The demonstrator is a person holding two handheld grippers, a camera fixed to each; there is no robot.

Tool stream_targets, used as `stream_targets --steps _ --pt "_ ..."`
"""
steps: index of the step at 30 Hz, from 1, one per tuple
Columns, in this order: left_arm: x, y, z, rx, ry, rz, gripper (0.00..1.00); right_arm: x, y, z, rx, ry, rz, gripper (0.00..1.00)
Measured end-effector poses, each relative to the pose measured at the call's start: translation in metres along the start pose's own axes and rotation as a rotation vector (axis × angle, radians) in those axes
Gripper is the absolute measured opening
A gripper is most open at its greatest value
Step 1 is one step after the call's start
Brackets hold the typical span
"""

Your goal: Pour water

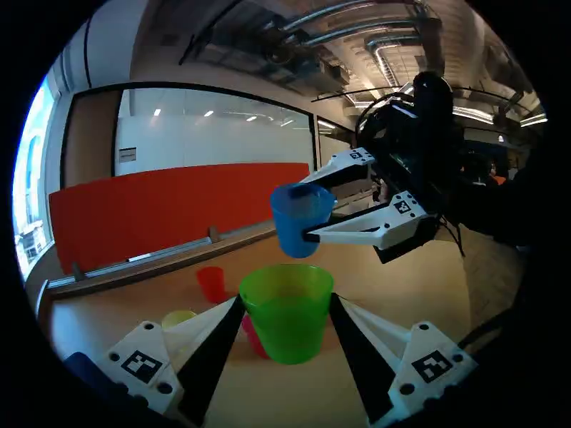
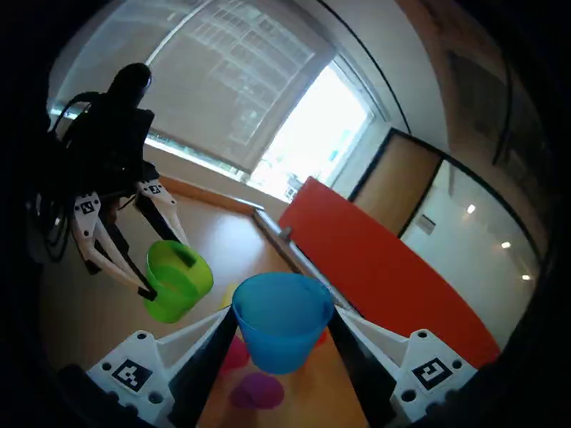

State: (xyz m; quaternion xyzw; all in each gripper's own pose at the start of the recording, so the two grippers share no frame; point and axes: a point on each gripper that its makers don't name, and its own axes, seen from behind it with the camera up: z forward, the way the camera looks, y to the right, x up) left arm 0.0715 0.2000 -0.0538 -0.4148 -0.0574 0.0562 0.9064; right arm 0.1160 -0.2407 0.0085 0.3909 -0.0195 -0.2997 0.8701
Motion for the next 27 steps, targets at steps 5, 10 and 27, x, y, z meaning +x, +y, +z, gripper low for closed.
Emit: stream_targets --steps 5,10,27 --pt "-0.011 -0.006 0.002 0.009 -0.022 -0.006 0.85 -0.026 -0.004 -0.003 0.012 -0.065 0.068 0.91" --pt "-0.023 -0.01 0.004 0.014 -0.048 -0.006 0.85 -0.05 -0.011 -0.006 0.038 -0.121 0.135 0.91" --pt "-0.06 -0.017 0.01 0.021 -0.129 -0.017 0.85 -0.119 -0.038 -0.022 0.114 -0.246 0.283 0.91"
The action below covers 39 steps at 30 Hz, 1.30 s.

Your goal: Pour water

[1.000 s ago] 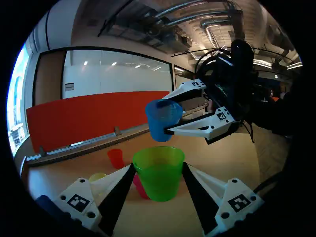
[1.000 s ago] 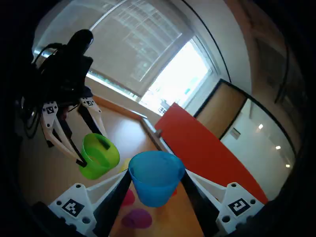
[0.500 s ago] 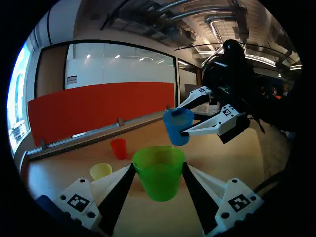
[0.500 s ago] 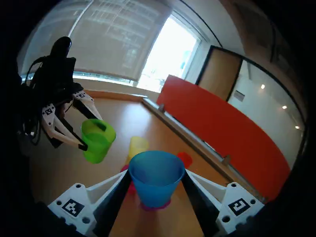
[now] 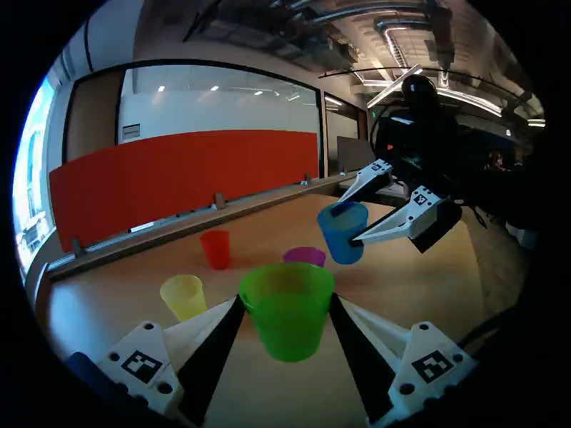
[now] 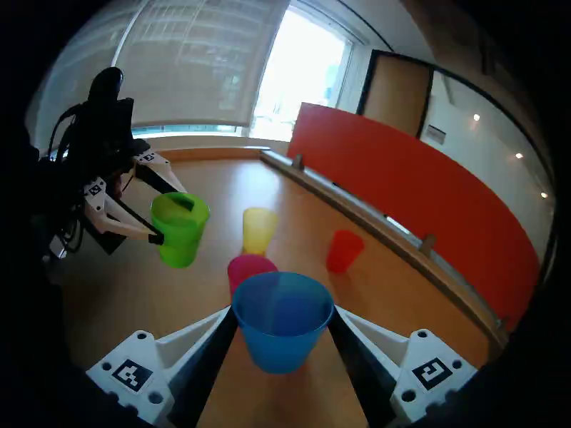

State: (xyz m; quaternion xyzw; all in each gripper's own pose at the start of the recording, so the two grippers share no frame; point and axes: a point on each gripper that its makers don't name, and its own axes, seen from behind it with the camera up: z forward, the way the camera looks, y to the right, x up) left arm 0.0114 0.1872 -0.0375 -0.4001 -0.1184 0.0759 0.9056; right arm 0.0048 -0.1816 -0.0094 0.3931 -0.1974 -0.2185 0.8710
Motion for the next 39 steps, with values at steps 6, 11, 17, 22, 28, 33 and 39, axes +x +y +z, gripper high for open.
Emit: stream_targets --steps 6,11,17,22,28,33,39 --pt "-0.013 0.0 0.005 -0.002 -0.033 0.001 0.85 -0.025 -0.006 0.001 0.026 -0.036 0.039 0.91" --pt "-0.022 0.001 0.008 -0.004 -0.057 0.004 0.85 -0.041 -0.009 0.002 0.037 -0.053 0.068 0.91" --pt "-0.034 0.0 0.013 0.0 -0.079 -0.006 0.85 -0.057 -0.012 0.006 0.044 -0.064 0.107 0.91" --pt "-0.042 -0.002 0.016 0.005 -0.094 -0.009 0.85 -0.068 -0.015 0.01 0.046 -0.07 0.128 0.91" --pt "-0.052 -0.002 0.019 0.006 -0.117 -0.011 0.85 -0.078 -0.015 0.013 0.043 -0.073 0.149 0.91" --pt "-0.059 -0.001 0.019 0.004 -0.138 -0.007 0.85 -0.084 -0.016 0.013 0.048 -0.072 0.166 0.91" --pt "-0.066 0.001 0.022 0.0 -0.159 -0.007 0.85 -0.088 -0.018 0.014 0.051 -0.071 0.172 0.91"
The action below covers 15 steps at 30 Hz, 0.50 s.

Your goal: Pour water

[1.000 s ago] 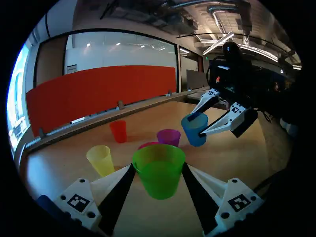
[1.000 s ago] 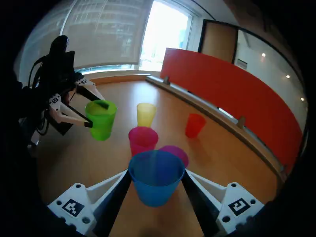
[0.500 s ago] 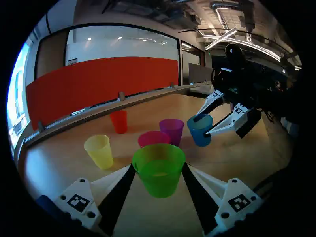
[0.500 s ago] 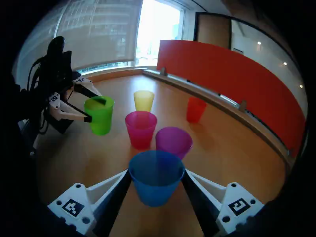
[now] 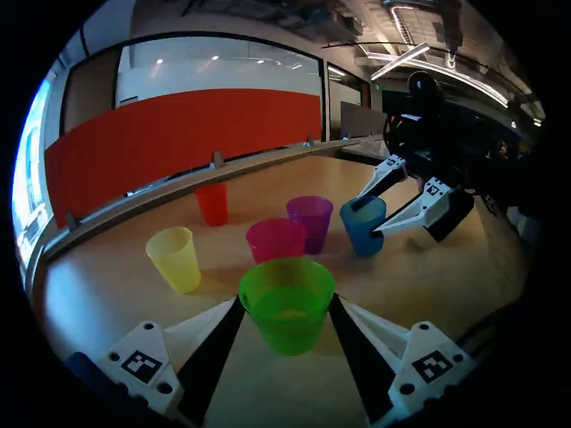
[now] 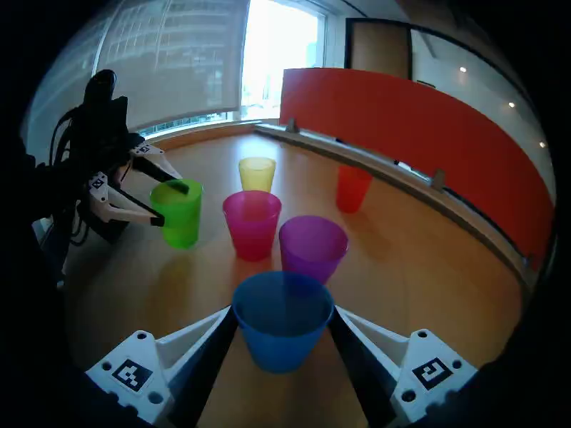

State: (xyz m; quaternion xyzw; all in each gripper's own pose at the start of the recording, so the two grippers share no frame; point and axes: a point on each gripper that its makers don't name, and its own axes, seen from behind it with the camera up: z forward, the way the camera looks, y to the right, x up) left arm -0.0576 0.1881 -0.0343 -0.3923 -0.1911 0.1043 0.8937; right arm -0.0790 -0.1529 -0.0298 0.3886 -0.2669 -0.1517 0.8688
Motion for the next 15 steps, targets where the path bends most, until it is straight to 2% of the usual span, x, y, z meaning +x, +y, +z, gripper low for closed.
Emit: stream_targets --steps 15 --pt "-0.013 0.003 0.003 -0.001 -0.032 0.001 0.85 -0.005 -0.001 -0.002 0.005 0.016 0.011 0.91"
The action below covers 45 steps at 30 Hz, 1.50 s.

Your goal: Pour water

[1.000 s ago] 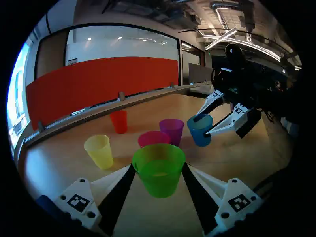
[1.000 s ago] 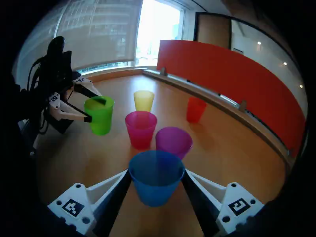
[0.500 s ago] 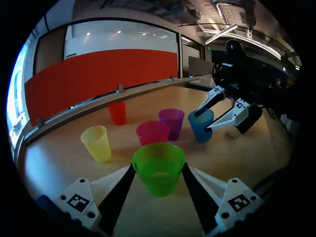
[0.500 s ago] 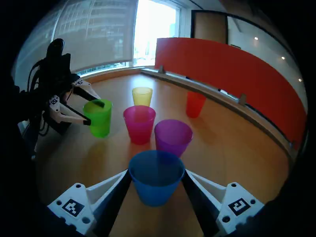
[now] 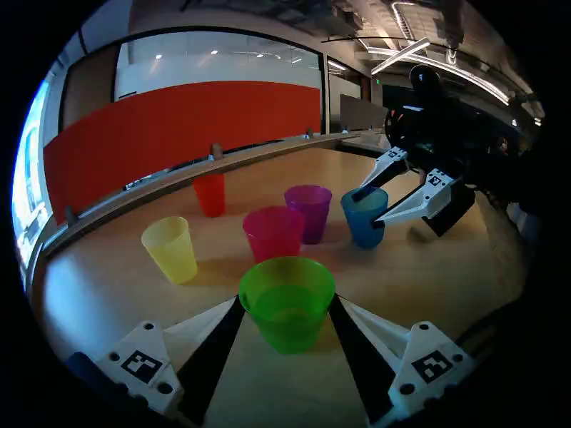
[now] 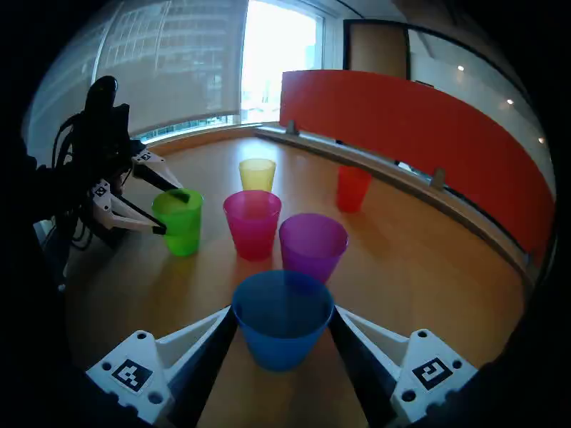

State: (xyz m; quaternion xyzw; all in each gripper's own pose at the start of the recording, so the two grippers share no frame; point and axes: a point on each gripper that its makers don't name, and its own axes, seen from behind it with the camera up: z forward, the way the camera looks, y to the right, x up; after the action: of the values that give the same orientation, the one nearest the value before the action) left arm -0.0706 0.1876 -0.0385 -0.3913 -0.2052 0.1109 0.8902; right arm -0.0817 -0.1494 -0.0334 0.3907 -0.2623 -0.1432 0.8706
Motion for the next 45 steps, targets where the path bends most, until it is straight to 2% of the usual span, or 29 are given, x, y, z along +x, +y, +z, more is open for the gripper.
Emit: stream_targets --steps 11,18,27,35,39,45 --pt "-0.006 0.002 -0.001 -0.002 -0.03 0.002 0.85 -0.004 -0.002 -0.004 -0.007 0.0 -0.001 0.91" --pt "-0.009 0.004 -0.002 0.001 -0.058 0.023 0.85 -0.007 -0.002 -0.008 -0.009 -0.015 -0.008 0.92" --pt "-0.01 0.003 -0.002 0.005 -0.074 0.019 0.85 -0.013 -0.003 -0.009 -0.019 -0.034 -0.02 0.93" --pt "-0.01 0.002 -0.002 0.009 -0.086 0.033 0.86 -0.026 -0.001 -0.009 -0.038 -0.059 -0.037 0.95" --pt "-0.012 0.003 -0.002 0.007 -0.096 0.031 0.86 -0.027 -0.001 -0.009 -0.04 -0.061 -0.032 1.0" --pt "-0.019 0.001 -0.002 0.015 -0.116 0.03 0.88 -0.028 0.001 -0.011 -0.05 -0.061 -0.025 1.0"
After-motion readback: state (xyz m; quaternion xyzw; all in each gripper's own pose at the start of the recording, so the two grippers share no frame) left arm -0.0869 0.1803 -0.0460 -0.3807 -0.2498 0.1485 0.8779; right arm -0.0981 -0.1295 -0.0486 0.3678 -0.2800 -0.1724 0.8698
